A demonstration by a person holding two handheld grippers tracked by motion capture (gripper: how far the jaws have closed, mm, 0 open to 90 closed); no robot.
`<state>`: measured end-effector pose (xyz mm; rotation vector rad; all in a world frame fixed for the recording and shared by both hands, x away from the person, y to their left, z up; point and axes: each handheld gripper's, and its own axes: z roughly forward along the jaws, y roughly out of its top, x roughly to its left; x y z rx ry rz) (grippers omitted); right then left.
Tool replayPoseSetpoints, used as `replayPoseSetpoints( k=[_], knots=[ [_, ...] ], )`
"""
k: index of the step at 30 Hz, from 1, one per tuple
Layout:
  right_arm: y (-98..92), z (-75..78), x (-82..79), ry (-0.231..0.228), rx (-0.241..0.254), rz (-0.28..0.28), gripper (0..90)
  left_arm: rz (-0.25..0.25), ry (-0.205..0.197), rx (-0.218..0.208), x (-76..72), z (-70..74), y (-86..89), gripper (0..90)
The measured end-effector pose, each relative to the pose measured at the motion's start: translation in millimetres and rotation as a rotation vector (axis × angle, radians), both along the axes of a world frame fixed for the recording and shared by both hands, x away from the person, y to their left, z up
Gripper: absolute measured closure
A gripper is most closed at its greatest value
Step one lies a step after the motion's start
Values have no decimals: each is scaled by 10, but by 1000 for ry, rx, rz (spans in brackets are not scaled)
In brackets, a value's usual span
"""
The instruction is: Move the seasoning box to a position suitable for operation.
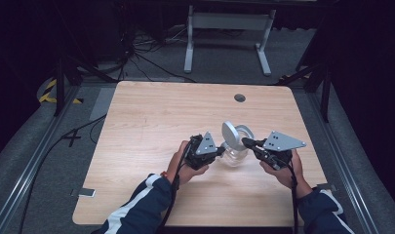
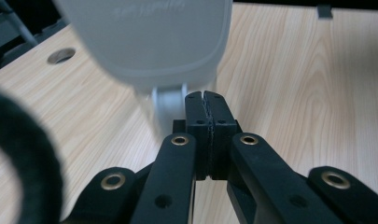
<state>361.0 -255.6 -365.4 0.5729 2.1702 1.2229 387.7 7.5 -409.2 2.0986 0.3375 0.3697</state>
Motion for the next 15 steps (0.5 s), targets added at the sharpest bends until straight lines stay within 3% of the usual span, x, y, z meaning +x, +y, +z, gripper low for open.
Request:
replayPoseSetpoints(
  k=[4,5,8,12,15],
  knots=[
    [-97,13,24,4,13,-14,897,8,5,42,-106,-29,291,859],
    [-97,13,24,4,13,-14,897,8,5,42,-106,-29,291,851],
    [-192,30,23,3,13,-27,896,45,8,62,-137,-90,575,824],
    [-315,43,3,8,7,-43,883,130,37,76,-144,-185,935,751],
    [-442,37,-39,14,-1,-59,873,196,34,117,-160,-253,1180,650]
  ],
)
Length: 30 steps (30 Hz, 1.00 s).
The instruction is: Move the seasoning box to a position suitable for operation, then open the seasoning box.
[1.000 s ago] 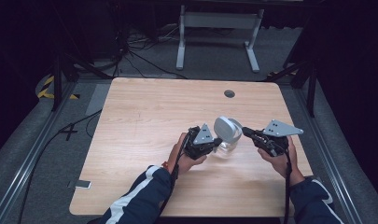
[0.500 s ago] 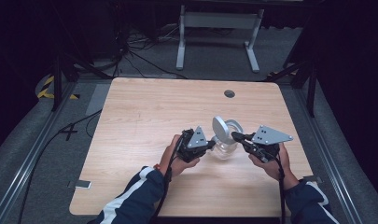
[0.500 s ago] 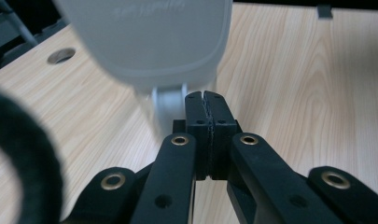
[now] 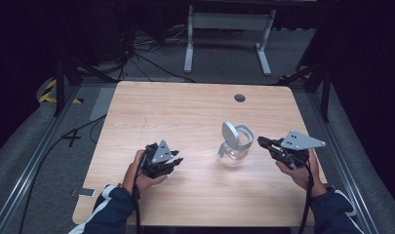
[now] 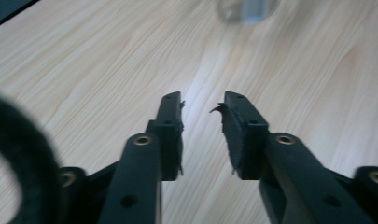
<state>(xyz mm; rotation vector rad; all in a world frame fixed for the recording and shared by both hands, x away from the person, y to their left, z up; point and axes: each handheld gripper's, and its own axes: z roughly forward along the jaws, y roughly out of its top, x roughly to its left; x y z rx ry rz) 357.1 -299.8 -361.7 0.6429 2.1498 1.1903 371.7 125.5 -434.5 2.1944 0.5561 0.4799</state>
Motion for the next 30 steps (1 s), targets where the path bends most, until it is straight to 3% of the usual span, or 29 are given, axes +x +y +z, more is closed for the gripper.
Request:
replayPoseSetpoints(
  k=[4,7,9,14,15,16,20,22,24,26,30],
  knots=[
    [-174,-46,-62,26,-14,-11,842,85,-1,63,-44,-94,255,498],
    [-303,-83,-114,43,-25,-12,790,126,15,78,-80,-145,406,427],
    [-395,-116,-158,59,-44,-14,749,139,42,78,-90,-174,512,379],
    [-655,-236,-248,102,-111,-52,562,159,52,88,-128,-264,697,335],
    [-720,-275,-267,115,-126,-69,529,161,75,88,-134,-290,738,324],
    [-821,-351,-290,142,-132,-102,483,159,73,85,-137,-303,757,299],
    [-1071,-585,-356,196,-128,-178,407,165,112,75,-133,-382,829,267],
    [-1181,-716,-398,240,-87,-200,388,159,130,49,-128,-408,864,262],
    [-1247,-835,-428,272,-85,-217,350,169,134,37,-121,-424,882,242],
    [-1290,-948,-446,319,-87,-220,340,188,169,-11,-111,-458,900,213],
    [-1327,-1030,-449,333,-29,-216,294,211,195,-16,-87,-460,909,177]
  ],
)
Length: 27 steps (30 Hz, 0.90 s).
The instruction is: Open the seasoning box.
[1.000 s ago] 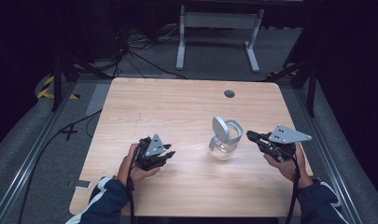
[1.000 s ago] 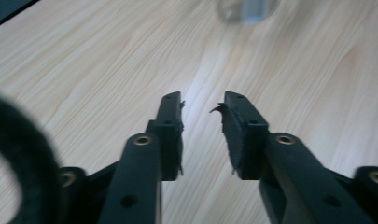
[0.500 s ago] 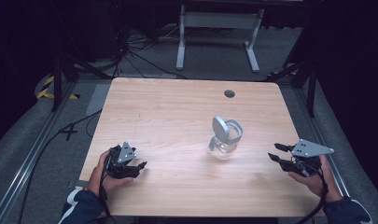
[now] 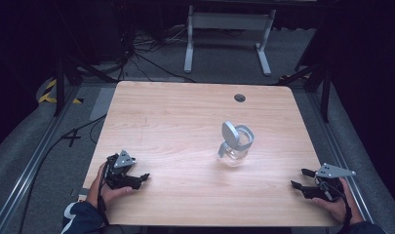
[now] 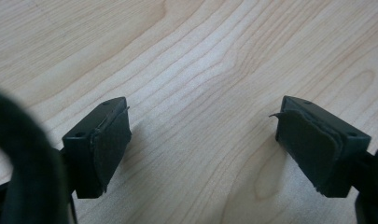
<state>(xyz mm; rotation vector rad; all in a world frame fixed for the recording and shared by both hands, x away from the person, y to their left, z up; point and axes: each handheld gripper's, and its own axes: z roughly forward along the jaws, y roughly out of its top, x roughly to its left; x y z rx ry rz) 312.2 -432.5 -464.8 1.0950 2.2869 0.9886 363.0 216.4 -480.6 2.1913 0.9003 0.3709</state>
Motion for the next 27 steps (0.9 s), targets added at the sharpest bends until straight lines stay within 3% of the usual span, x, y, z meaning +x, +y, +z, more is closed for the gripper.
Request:
replayPoseSetpoints(
  k=[4,8,27],
  knots=[
    [-20,-15,16,16,28,-12,276,6,8,-1,-10,2,-2,177],
    [-16,-16,19,17,27,-19,267,10,-6,-3,-14,-4,3,178],
    [-15,-17,27,19,25,-21,256,14,-1,-7,-16,-5,4,179]
  ],
)
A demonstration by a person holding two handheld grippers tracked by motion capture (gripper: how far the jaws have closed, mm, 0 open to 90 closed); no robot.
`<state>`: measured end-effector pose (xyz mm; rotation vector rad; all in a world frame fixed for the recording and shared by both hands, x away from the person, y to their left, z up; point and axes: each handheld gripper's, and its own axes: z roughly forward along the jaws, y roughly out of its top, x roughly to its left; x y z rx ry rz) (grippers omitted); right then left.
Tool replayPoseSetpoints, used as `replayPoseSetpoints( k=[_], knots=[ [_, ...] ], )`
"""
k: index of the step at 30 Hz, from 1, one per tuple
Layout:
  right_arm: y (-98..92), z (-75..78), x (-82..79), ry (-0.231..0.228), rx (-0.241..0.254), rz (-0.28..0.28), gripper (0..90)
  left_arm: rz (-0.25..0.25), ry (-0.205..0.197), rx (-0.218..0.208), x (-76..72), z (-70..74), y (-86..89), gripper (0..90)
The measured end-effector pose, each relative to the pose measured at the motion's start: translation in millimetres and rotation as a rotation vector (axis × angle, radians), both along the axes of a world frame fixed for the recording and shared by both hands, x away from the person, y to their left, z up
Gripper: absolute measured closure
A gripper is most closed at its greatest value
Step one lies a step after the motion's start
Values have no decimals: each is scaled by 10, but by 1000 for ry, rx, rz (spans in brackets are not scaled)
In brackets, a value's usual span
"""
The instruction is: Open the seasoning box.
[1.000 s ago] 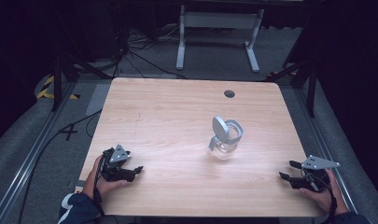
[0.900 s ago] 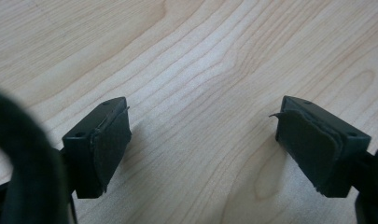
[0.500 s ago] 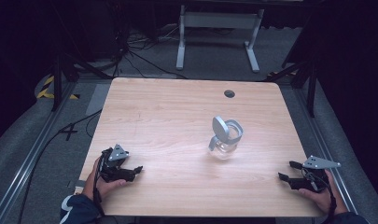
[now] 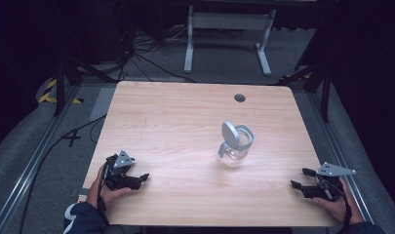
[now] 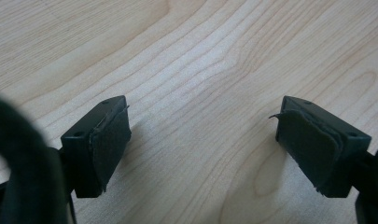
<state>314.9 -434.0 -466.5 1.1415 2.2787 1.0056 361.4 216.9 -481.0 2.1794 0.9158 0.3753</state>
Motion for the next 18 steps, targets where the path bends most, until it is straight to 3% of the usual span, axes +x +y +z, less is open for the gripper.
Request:
replayPoseSetpoints(
  k=[18],
  knots=[
    [3,0,-3,0,1,-3,255,2,7,-4,-2,0,2,185]
  ],
)
